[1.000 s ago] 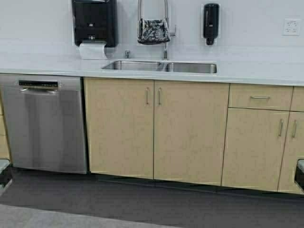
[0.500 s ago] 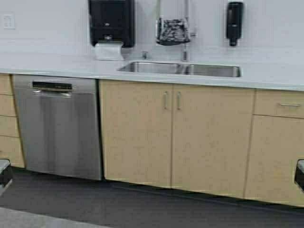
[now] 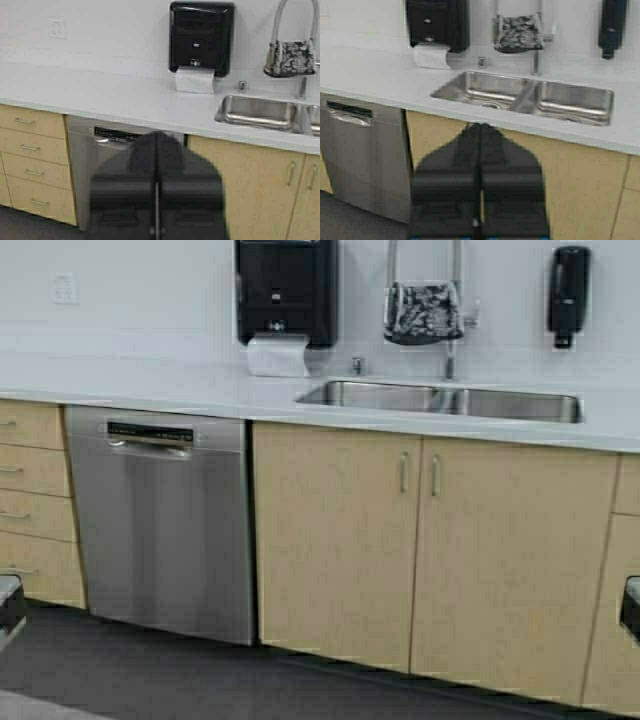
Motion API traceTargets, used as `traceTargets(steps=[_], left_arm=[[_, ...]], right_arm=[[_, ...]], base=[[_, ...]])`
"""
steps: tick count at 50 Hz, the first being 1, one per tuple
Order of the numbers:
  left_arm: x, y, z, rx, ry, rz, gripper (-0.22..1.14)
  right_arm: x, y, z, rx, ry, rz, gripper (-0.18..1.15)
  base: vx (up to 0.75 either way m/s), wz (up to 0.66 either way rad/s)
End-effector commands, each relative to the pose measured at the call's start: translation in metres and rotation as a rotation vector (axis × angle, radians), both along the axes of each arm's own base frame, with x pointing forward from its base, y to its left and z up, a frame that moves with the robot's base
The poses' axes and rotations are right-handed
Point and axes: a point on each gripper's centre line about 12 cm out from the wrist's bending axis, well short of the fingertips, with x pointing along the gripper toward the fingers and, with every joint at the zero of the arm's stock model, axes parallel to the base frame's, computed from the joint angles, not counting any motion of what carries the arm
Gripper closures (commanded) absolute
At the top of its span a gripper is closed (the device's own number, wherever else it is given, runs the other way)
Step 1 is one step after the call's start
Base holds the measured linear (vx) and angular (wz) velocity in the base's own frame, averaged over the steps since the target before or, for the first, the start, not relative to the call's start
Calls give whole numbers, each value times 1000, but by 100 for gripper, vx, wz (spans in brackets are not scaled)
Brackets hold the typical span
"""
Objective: Get the cloth and wipe up the spill under the wine glass
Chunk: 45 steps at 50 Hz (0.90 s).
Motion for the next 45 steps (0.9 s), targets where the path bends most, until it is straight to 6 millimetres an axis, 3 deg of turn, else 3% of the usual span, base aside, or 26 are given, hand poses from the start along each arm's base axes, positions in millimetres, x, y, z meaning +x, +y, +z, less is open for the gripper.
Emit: traceTargets(steps=[1, 45], left_arm=[[2, 0, 4, 3, -18, 0, 89], [-3, 0, 3, -11, -29, -3, 89]], right_arm=[[1, 0, 6, 0, -18, -1, 92], [4, 0, 3, 3, -3, -2, 92]], base=[[33, 8], [34, -1]])
